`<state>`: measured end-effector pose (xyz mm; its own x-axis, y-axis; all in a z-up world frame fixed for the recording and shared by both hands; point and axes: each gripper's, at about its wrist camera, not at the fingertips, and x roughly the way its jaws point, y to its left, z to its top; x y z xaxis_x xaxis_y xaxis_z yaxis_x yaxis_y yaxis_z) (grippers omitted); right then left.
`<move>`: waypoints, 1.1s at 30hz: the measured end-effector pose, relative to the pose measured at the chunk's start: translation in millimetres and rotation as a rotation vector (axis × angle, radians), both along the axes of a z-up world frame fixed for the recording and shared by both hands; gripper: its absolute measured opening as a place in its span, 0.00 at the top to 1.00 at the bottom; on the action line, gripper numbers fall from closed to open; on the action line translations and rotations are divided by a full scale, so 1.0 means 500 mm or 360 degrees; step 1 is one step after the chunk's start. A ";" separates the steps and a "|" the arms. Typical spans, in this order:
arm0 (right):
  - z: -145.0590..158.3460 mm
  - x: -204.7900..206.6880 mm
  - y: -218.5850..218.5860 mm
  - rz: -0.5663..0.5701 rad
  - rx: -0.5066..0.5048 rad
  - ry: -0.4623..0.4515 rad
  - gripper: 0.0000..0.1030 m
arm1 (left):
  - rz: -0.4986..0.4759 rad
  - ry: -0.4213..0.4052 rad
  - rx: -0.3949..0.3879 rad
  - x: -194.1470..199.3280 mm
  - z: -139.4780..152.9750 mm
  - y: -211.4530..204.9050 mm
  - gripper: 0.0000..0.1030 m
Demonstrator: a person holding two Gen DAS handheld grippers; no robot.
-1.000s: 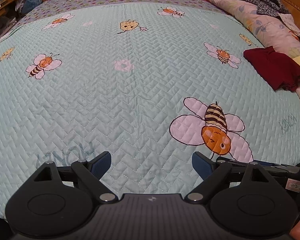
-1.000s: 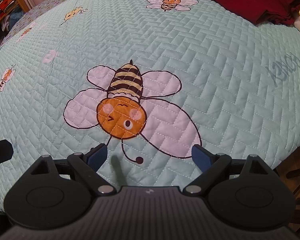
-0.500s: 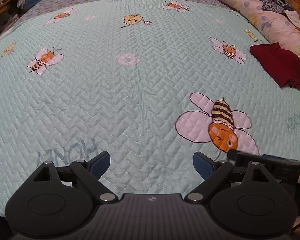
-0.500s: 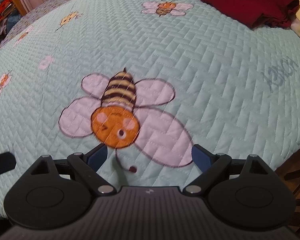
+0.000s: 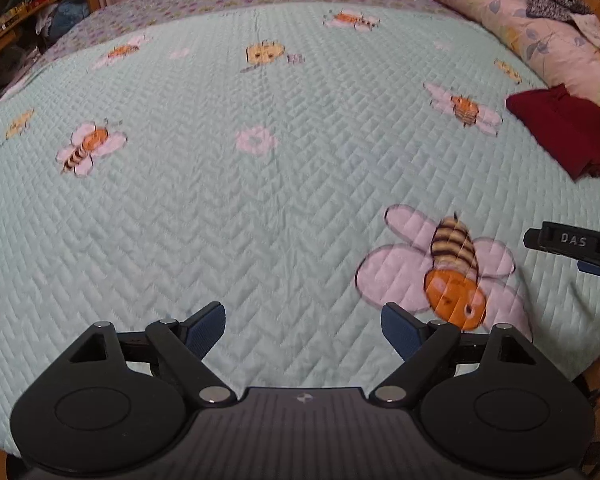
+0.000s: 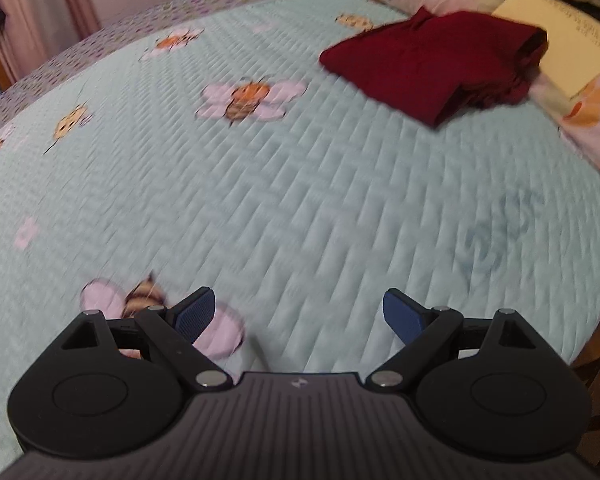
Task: Fold clothes
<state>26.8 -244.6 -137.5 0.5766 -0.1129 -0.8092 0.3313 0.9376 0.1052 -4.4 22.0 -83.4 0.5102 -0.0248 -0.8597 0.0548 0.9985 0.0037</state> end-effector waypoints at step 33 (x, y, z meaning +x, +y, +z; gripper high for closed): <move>-0.131 0.175 0.078 0.0213 -0.0284 -0.0451 0.00 | 0.0250 0.0038 0.0057 0.072 -0.015 0.000 0.02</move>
